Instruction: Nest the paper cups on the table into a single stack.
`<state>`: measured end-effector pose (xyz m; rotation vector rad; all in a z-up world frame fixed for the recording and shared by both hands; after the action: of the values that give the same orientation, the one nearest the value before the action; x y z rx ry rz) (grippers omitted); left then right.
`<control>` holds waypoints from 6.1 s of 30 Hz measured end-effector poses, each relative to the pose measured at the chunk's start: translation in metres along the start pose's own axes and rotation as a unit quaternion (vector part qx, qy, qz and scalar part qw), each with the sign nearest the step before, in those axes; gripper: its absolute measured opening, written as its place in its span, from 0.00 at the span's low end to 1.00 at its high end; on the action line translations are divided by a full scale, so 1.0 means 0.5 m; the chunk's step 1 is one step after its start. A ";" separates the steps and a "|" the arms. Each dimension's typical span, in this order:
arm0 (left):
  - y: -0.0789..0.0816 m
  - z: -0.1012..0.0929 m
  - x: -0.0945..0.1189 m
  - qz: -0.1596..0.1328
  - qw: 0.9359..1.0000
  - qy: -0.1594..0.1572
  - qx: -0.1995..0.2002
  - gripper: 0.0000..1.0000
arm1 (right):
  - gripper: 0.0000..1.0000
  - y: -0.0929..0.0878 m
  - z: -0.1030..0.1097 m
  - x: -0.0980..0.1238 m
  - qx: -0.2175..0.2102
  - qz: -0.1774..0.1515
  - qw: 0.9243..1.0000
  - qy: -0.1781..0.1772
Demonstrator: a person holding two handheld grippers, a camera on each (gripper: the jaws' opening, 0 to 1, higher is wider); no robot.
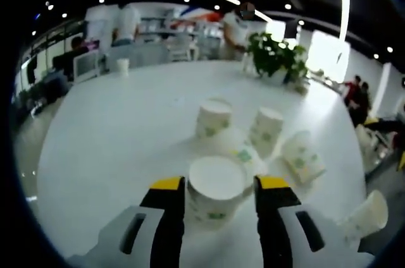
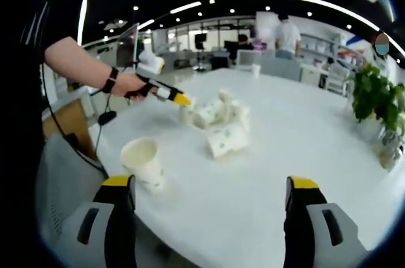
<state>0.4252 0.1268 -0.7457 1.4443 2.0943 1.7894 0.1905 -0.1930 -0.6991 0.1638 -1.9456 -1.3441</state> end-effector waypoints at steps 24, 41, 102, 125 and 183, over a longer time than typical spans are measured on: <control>0.000 -0.016 0.015 0.008 0.999 -0.012 0.031 0.36 | 0.96 0.000 0.001 0.001 0.004 -0.002 1.000 0.001; 0.002 -0.042 0.037 -0.003 0.999 -0.011 0.033 0.35 | 0.95 0.011 0.002 0.001 0.009 -0.016 1.000 0.008; 0.011 -0.201 0.166 -0.075 0.982 -0.144 0.096 0.35 | 0.87 0.122 0.071 -0.063 0.017 -0.084 0.993 0.077; 0.011 -0.236 0.188 -0.082 0.971 -0.194 0.112 0.35 | 0.78 0.157 0.100 -0.127 -0.026 -0.108 0.984 0.137; -0.004 -0.274 0.211 -0.054 0.958 -0.261 0.108 0.34 | 0.45 0.175 0.063 -0.106 -0.223 -0.219 0.936 0.162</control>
<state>0.2879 0.0906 -0.6468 1.5905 2.0658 1.0120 0.2337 -0.1047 -0.6567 0.5829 -1.3315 -1.8770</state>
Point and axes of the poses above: the point that each gripper's makers call its tool centre point, and the gripper's own axes: x roughly backward along the fingers, z roughly to its left, y roughly out of its top, the point moved 9 cm from there along x, roughly backward along the fingers, and after that the axes turned 13 degrees about x, right-handed, at the moved point
